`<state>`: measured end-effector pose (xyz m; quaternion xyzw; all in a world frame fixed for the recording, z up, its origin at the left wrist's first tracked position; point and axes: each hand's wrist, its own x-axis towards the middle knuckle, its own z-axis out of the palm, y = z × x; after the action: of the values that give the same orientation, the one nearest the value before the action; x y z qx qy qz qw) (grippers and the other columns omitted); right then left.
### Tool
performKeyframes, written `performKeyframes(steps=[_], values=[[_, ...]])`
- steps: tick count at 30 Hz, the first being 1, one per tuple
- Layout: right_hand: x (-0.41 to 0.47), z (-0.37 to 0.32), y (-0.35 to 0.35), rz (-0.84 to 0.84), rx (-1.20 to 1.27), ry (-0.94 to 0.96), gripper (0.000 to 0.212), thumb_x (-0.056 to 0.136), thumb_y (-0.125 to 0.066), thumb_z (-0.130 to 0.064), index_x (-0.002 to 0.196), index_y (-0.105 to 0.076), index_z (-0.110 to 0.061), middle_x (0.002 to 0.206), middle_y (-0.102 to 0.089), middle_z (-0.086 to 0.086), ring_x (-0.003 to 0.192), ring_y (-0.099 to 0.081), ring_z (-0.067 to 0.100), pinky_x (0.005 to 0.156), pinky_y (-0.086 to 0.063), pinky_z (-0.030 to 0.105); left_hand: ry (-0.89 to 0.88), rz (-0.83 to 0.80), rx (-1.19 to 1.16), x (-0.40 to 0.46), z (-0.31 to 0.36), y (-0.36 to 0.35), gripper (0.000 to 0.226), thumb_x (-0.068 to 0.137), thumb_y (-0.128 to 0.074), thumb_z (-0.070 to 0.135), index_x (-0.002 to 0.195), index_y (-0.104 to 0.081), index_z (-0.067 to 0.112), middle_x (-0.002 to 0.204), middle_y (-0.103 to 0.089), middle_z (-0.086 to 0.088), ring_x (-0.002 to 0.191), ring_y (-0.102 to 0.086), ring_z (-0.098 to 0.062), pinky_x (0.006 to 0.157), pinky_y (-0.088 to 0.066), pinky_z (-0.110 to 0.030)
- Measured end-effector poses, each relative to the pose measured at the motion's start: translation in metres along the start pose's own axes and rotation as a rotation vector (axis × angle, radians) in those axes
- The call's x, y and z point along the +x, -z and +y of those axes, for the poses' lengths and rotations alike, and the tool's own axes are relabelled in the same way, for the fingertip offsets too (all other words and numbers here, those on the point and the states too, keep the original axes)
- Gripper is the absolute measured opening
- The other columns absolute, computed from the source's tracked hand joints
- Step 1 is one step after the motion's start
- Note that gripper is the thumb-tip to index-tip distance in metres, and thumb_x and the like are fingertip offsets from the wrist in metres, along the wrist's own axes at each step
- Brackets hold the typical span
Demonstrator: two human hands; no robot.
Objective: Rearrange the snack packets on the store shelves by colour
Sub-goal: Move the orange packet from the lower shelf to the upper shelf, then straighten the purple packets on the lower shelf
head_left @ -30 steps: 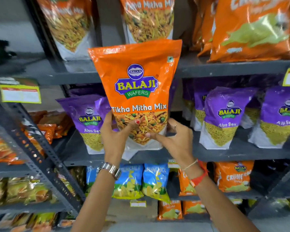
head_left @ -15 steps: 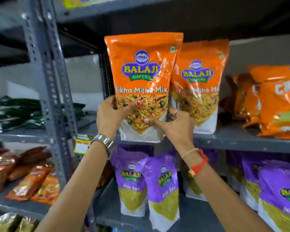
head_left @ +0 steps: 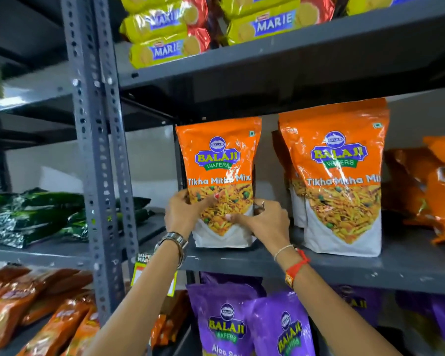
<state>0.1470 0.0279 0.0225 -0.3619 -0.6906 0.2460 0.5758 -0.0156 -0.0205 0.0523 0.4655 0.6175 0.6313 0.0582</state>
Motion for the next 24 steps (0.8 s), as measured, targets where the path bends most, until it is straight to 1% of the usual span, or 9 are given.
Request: performKeyframes(steps=[2, 6, 10, 13, 15, 17, 19, 21, 24], values=[[0.0, 0.006, -0.004, -0.004, -0.024, -0.002, 0.059, 0.048, -0.081, -0.064, 0.056, -0.055, -0.011, 0.051, -0.055, -0.002, 0.05, -0.05, 0.012, 0.046, -0.034, 0.029, -0.003, 0.005, 0.012, -0.001, -0.007, -0.003, 0.032, 0.058, -0.078, 0.052, 0.073, -0.061, 0.029, 0.075, -0.069, 0.01, 0.075, -0.068, -0.016, 0.079, -0.057, -0.045], [0.0, 0.012, -0.008, -0.007, -0.037, 0.005, 0.055, 0.05, -0.08, -0.064, 0.074, -0.07, -0.015, 0.07, -0.074, 0.001, 0.07, -0.069, 0.015, 0.062, -0.056, 0.035, -0.033, 0.013, 0.027, -0.003, -0.01, -0.005, 0.05, 0.055, -0.075, 0.059, 0.091, -0.063, 0.026, 0.091, -0.073, 0.001, 0.083, -0.069, -0.02, 0.082, -0.056, -0.046], [-0.003, 0.013, -0.008, -0.049, -0.038, 0.031, 0.067, 0.046, -0.073, -0.073, 0.09, -0.07, -0.022, 0.086, -0.077, -0.002, 0.083, -0.071, 0.015, 0.075, -0.059, 0.041, -0.087, 0.035, 0.046, -0.014, -0.01, -0.005, 0.072, 0.058, -0.069, 0.062, 0.118, -0.052, 0.024, 0.105, -0.069, -0.001, 0.095, -0.065, -0.022, 0.087, -0.053, -0.045], [-0.02, 0.013, 0.001, 0.004, -0.006, 0.07, 0.086, 0.046, -0.074, -0.071, 0.116, -0.064, -0.022, 0.113, -0.073, 0.002, 0.104, -0.067, 0.015, 0.09, -0.057, 0.038, -0.155, 0.17, 0.158, -0.029, -0.014, -0.005, 0.077, 0.069, -0.065, 0.06, 0.131, -0.042, 0.021, 0.122, -0.063, -0.004, 0.102, -0.062, -0.026, 0.088, -0.05, -0.043], [-0.041, 0.015, 0.013, 0.054, 0.099, 0.103, 0.069, 0.061, -0.083, -0.043, 0.12, -0.061, -0.015, 0.114, -0.071, 0.004, 0.102, -0.066, 0.013, 0.087, -0.055, 0.023, -0.208, 0.257, 0.103, -0.042, -0.019, -0.007, 0.068, 0.073, -0.064, 0.056, 0.126, -0.046, 0.02, 0.119, -0.065, -0.005, 0.094, -0.063, -0.023, 0.086, -0.051, -0.043], [-0.067, 0.022, 0.026, 0.09, 0.142, 0.14, 0.044, 0.073, -0.079, -0.021, 0.113, -0.063, -0.018, 0.099, -0.07, -0.001, 0.09, -0.069, 0.01, 0.073, -0.053, 0.011, -0.252, 0.32, 0.003, -0.062, -0.029, -0.013, 0.053, 0.075, -0.066, 0.048, 0.117, -0.054, 0.018, 0.107, -0.067, -0.001, 0.082, -0.063, -0.017, 0.08, -0.052, -0.036], [-0.097, 0.039, 0.035, 0.06, 0.119, 0.155, 0.028, 0.079, -0.074, -0.018, 0.105, -0.065, -0.022, 0.088, -0.069, -0.008, 0.079, -0.07, 0.006, 0.066, -0.053, 0.01, -0.255, 0.378, -0.062, -0.088, -0.042, -0.022, 0.042, 0.076, -0.067, 0.044, 0.108, -0.058, 0.018, 0.098, -0.065, 0.007, 0.078, -0.062, -0.009, 0.074, -0.049, -0.024], [-0.126, 0.066, 0.041, -0.007, 0.055, 0.131, 0.02, 0.081, -0.071, -0.018, 0.101, -0.067, -0.017, 0.085, -0.069, -0.009, 0.079, -0.068, 0.005, 0.065, -0.053, 0.011, -0.202, 0.413, -0.118, -0.115, -0.06, -0.032, 0.037, 0.076, -0.068, 0.042, 0.102, -0.06, 0.017, 0.089, -0.063, 0.012, 0.072, -0.059, 0.002, 0.069, -0.045, -0.015], [-0.159, 0.124, 0.044, -0.06, 0.005, -0.027, 0.018, 0.081, -0.07, -0.013, 0.099, -0.067, -0.011, 0.088, -0.073, 0.002, 0.072, -0.067, 0.009, 0.065, -0.052, 0.011, -0.071, 0.384, -0.153, -0.156, -0.1, -0.051, 0.032, 0.076, -0.068, 0.038, 0.095, -0.061, 0.014, 0.081, -0.064, 0.009, 0.068, -0.057, 0.001, 0.068, -0.046, -0.018]])
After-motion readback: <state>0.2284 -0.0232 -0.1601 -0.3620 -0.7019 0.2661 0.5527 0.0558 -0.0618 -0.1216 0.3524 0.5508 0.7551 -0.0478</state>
